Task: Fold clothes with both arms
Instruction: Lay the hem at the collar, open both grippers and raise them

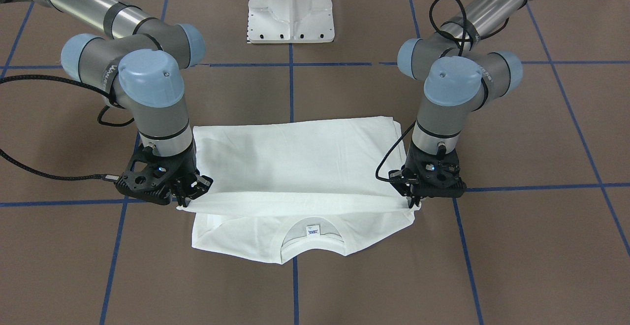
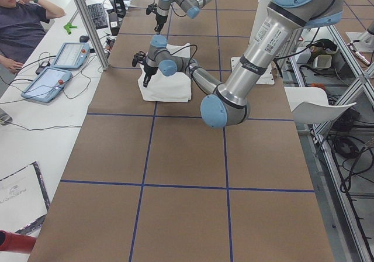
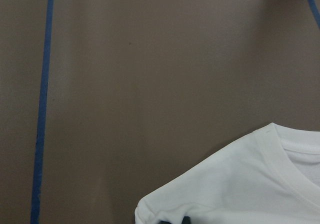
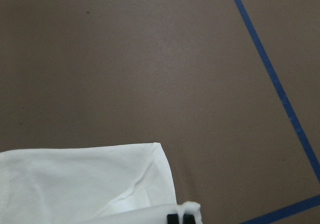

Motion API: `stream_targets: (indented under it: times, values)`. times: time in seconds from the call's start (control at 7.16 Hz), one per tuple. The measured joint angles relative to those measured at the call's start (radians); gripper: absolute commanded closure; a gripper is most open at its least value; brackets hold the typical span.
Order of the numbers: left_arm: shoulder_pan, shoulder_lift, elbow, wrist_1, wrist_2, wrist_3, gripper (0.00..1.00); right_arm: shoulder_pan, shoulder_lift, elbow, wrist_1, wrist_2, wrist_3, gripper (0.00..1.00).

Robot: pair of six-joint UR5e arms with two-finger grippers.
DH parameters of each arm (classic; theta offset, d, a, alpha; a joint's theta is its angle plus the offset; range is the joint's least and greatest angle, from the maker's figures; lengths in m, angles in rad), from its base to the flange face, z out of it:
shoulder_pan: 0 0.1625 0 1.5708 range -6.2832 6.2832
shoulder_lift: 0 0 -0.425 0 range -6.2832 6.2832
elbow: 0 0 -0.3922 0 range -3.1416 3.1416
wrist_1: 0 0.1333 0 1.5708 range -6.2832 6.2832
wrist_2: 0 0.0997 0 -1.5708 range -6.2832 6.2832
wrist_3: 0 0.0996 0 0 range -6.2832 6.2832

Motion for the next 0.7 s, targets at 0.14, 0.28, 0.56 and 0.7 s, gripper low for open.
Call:
stream_targets:
  times: [0.14,0.28,0.56,0.7]
  values:
    - [0.002,0.003,0.014,-0.002,0.001,0.019,1.00,-0.002,0.000,-0.025,0.013,0.000,-0.002,1.00]
    - [0.004,0.006,0.023,-0.002,0.001,0.034,1.00,-0.006,0.001,-0.038,0.018,-0.002,-0.003,1.00]
    - [0.011,0.008,0.026,-0.003,0.001,0.042,1.00,-0.013,0.003,-0.045,0.037,-0.009,-0.003,1.00]
    - [0.014,0.008,0.027,-0.007,0.000,0.043,1.00,-0.015,0.004,-0.045,0.044,-0.011,-0.003,1.00]
